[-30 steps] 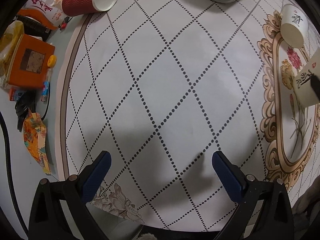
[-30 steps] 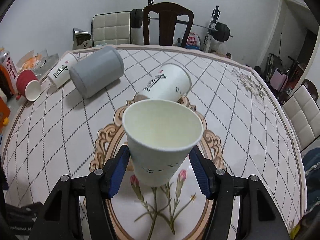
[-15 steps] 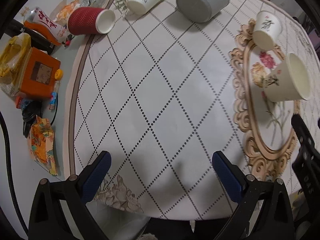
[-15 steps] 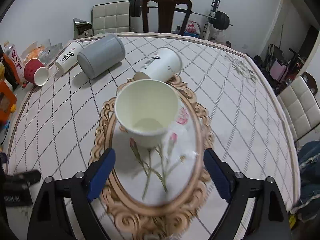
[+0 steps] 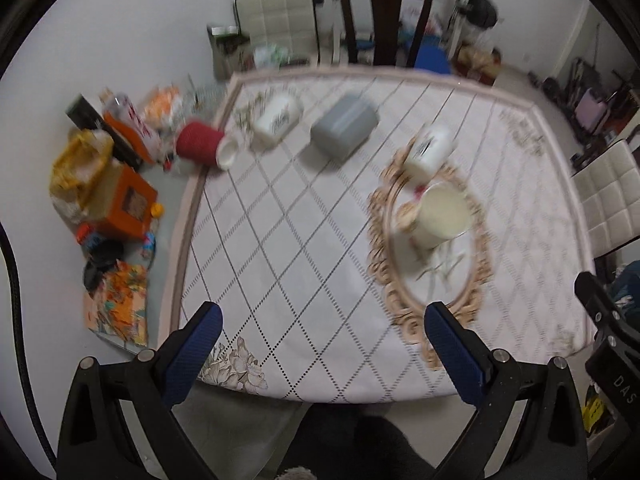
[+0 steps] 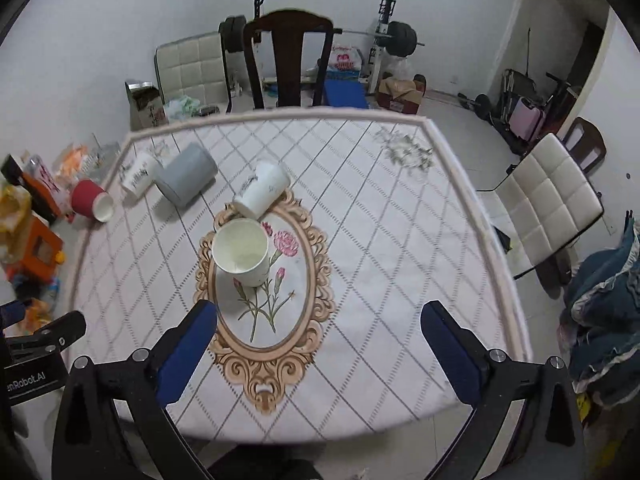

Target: Flip cup upright

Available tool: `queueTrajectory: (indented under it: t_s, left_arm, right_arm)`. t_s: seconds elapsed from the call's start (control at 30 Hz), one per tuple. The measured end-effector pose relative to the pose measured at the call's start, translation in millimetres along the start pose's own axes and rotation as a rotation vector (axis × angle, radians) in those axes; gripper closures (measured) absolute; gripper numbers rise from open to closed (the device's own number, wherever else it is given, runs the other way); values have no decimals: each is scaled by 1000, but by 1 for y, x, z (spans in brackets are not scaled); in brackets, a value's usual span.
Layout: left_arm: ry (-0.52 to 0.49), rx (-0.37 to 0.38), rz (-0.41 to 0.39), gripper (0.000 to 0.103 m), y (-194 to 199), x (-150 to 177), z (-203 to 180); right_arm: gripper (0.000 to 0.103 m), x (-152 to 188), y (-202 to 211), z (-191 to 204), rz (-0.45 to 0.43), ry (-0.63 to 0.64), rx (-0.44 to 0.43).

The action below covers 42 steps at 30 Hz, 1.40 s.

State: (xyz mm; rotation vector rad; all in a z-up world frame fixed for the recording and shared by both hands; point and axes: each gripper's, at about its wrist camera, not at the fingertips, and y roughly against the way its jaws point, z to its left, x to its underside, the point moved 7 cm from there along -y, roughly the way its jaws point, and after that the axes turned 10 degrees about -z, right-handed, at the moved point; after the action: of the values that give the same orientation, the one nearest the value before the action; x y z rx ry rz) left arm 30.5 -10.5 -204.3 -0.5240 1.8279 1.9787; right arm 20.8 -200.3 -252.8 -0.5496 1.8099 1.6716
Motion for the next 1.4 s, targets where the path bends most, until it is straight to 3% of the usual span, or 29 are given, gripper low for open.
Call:
queueTrajectory:
  t_s: [0.3,0.63,1.4]
  left_arm:
    - [-6,4,-140,0,102,-17,-16]
    - [23,-1,-203,0,154,-11,-12]
    - [51,-29,-246,0,191,9,7]
  right_arm:
    - [0,-35,115,-36,-69,-21,-22]
    - [0,-44,187,-43,-122,-16,-75]
    - [0,-40,227,-27,-157,21,-108]
